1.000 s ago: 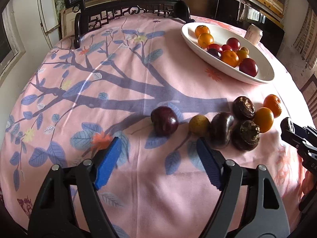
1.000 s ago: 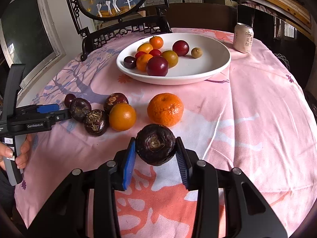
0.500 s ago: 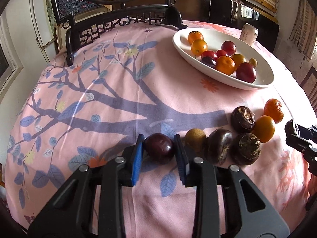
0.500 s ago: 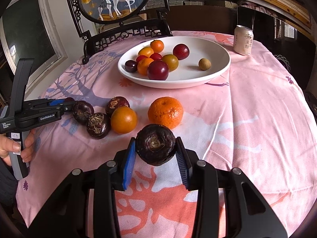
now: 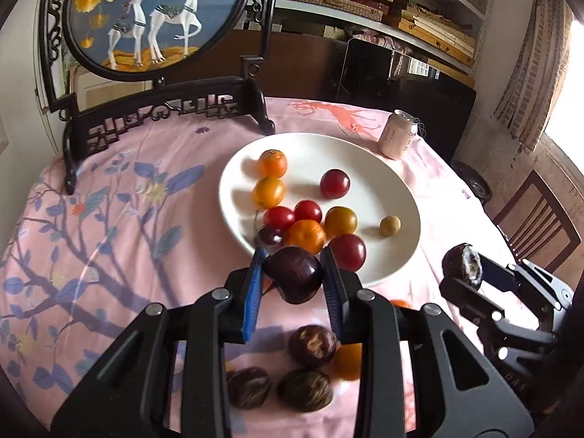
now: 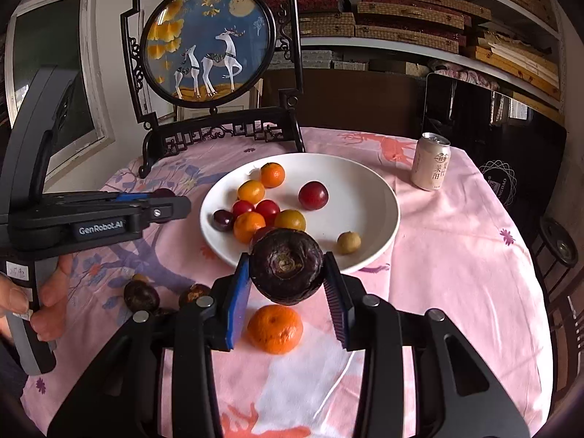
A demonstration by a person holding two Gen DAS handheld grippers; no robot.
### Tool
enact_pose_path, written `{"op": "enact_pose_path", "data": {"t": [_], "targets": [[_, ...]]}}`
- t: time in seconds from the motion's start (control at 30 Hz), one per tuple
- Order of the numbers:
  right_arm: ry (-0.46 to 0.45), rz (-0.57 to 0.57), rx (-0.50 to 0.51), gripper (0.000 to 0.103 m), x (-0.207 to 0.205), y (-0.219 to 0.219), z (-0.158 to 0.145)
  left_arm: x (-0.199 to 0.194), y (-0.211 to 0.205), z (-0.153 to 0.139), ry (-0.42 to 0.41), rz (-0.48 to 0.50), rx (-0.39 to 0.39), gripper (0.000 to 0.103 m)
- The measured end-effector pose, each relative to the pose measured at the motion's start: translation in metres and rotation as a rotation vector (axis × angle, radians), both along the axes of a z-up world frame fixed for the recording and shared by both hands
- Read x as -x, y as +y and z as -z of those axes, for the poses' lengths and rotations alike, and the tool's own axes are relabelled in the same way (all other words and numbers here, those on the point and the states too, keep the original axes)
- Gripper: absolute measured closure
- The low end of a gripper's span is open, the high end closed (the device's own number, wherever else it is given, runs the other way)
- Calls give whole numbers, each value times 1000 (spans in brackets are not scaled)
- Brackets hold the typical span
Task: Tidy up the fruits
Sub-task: 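Lower both fruits onto the white plate and open both tools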
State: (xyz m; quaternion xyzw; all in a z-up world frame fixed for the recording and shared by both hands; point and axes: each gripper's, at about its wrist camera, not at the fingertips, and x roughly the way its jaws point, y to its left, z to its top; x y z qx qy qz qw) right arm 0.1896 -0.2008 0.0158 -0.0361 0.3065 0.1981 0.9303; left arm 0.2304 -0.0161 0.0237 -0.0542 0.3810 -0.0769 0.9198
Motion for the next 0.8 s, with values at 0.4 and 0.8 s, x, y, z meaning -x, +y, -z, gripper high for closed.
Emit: {"op": "enact_pose_path", "data": {"t": [0.4, 0.8], "targets": [[121, 82, -27, 60, -63, -4, 38, -54, -15, 31, 32, -119, -8, 29], [143, 18, -5, 52, -6, -14, 33, 10, 17, 18, 52, -120, 18, 15]]}}
